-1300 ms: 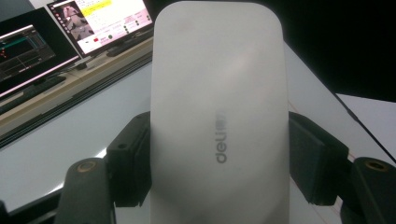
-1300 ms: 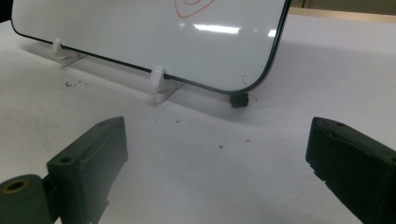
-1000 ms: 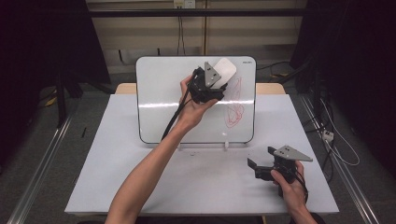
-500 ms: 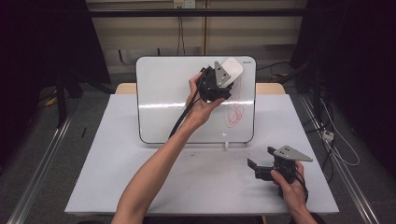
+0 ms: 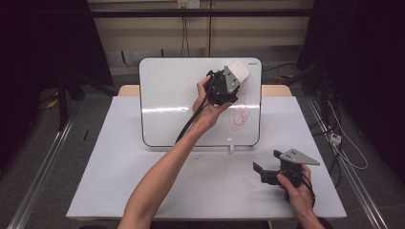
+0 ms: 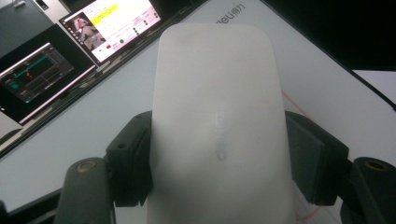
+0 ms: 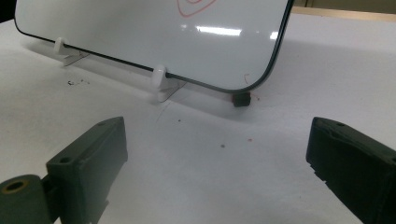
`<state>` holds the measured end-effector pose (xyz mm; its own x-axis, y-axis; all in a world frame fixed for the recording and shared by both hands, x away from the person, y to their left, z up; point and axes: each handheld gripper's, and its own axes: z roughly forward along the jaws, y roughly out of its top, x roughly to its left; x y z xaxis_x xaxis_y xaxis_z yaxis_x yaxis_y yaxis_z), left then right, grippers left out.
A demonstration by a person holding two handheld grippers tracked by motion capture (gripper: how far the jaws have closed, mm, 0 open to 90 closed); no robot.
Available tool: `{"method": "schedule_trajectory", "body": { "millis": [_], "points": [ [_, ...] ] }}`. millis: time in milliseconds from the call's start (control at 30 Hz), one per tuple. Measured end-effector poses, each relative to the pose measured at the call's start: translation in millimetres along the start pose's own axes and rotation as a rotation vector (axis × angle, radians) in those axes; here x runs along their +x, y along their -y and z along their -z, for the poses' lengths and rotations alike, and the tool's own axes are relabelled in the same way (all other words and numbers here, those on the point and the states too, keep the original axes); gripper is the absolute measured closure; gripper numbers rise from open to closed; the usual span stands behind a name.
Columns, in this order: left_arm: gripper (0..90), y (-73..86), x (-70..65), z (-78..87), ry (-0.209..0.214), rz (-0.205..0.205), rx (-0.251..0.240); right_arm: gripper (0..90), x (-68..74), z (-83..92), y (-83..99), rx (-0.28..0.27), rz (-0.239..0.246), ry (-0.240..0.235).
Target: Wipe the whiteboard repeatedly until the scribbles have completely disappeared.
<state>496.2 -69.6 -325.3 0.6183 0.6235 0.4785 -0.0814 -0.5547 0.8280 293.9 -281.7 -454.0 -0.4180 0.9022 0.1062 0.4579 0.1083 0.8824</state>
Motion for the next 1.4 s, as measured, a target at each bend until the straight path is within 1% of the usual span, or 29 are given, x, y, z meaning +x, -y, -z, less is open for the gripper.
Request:
{"method": "schedule_trajectory", "body": {
  "millis": [133,267,333,433,533,733,867,900,967,1133,1200,1300,1367,1400],
  "points": [
    [31.1,-0.2,-2.9,-0.6,-0.017,-0.019,0.004,5.5,0.0,-0.3,0.1,-0.002,0.005,-0.004],
    [31.1,-0.2,-4.8,-1.0,-0.029,-0.027,0.008,5.5,0.2,0.0,0.0,-0.001,0.003,-0.003],
    [31.1,-0.6,-6.1,-1.0,-0.035,-0.041,0.014,5.6,0.0,-0.3,0.1,-0.001,0.005,-0.004],
    [31.1,0.3,-6.9,-1.3,-0.039,-0.041,0.006,5.6,0.3,-0.2,0.1,-0.002,0.004,-0.003],
    [31.1,0.8,-10.1,-1.4,-0.053,-0.041,0.015,5.6,0.2,0.2,0.1,-0.002,0.002,-0.003],
    [31.1,3.1,-14.3,-1.9,-0.048,-0.042,0.016,5.6,0.3,0.1,0.1,-0.001,0.004,-0.005],
    [31.1,4.5,-18.0,-1.4,-0.046,-0.05,0.022,5.6,0.4,0.0,0.1,-0.001,0.004,-0.004],
    [31.1,5.1,-19.3,-1.5,-0.043,-0.046,0.02,5.6,0.4,0.0,0.0,-0.001,0.002,-0.004],
    [31.1,6.4,-22.3,-1.1,-0.039,-0.056,0.024,5.6,0.3,0.0,0.0,-0.002,0.004,-0.003],
    [31.1,10.6,-28.2,0.8,-0.031,-0.062,0.023,5.6,0.5,0.1,0.1,-0.002,0.005,-0.005],
    [31.1,12.8,-31.0,2.0,-0.03,-0.05,0.017,5.6,0.4,0.0,0.1,-0.003,0.004,-0.005],
    [31.2,15.9,-35.2,2.9,-0.024,-0.056,0.016,5.6,0.4,-0.1,0.1,-0.002,0.005,-0.003],
    [31.1,18.0,-38.0,4.1,-0.022,-0.051,0.011,5.6,0.3,-0.1,0.1,-0.002,0.004,-0.001],
    [31.1,18.9,-39.2,4.8,-0.02,-0.057,0.011,5.6,0.3,-0.2,0.1,-0.002,0.004,-0.001]
  ]
}}
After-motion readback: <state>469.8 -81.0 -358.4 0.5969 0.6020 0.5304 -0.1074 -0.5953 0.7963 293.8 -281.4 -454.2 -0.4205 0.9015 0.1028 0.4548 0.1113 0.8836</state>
